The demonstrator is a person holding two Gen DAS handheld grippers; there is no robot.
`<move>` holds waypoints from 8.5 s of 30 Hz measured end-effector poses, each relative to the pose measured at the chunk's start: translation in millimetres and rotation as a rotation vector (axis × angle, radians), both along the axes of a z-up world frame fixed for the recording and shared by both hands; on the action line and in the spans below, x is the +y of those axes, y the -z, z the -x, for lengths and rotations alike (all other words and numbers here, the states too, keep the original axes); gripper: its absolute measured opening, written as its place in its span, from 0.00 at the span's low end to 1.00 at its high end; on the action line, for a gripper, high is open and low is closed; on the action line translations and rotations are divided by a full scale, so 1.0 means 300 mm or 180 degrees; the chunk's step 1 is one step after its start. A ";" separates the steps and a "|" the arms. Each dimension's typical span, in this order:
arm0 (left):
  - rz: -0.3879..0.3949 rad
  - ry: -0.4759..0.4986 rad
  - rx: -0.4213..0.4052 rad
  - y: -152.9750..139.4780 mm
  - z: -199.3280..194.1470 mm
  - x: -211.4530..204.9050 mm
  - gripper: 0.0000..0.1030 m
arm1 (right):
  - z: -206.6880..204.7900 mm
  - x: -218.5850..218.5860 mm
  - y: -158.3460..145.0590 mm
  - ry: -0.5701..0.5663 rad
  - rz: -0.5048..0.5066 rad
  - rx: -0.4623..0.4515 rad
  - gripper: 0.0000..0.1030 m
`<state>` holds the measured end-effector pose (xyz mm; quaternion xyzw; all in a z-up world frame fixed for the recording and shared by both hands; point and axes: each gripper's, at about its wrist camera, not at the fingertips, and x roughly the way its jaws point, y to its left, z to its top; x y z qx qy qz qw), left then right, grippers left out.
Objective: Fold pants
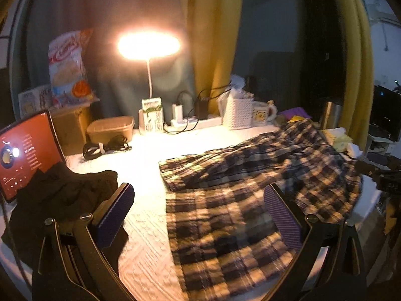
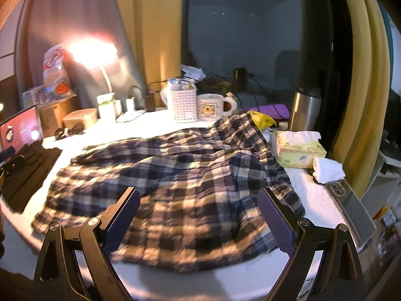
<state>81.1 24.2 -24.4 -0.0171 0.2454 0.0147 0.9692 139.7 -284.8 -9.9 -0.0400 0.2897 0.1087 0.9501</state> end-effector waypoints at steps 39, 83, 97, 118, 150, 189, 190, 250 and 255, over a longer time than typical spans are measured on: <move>-0.0037 0.0408 0.1317 0.253 -0.748 0.115 0.06 | -0.920 0.001 0.163 -0.0146 0.0915 0.0490 0.08; -0.0536 -0.0275 0.0816 0.025 -1.006 0.527 0.73 | -1.174 0.284 0.140 -0.0061 0.0781 0.0355 0.08; 0.0193 0.0080 0.0968 0.039 -0.458 0.387 0.80 | -0.741 0.152 -0.056 -0.0292 0.0780 -0.0038 0.75; 0.0372 0.0251 0.1356 0.227 -0.364 0.249 0.05 | -0.490 -0.059 0.197 -0.0344 0.0596 0.0762 0.59; 0.0808 0.0291 0.1523 0.203 0.024 0.173 0.64 | -0.339 -0.055 0.185 -0.0226 0.0511 0.0695 0.58; 0.0441 0.0445 0.1314 0.134 0.138 0.228 0.02 | -0.427 -0.005 0.179 -0.0521 0.0430 0.0657 0.30; 0.0449 0.0452 0.1311 0.134 0.140 0.229 0.02 | -0.426 0.001 0.198 -0.0538 0.0488 0.0696 0.24; -0.0664 0.0685 0.0929 0.178 0.278 0.149 0.28 | 0.032 -0.189 0.155 0.0055 0.0668 0.0533 0.81; -0.0677 0.0691 0.0988 0.208 0.257 0.138 0.24 | 0.039 -0.187 0.152 0.0051 0.0755 0.0493 0.81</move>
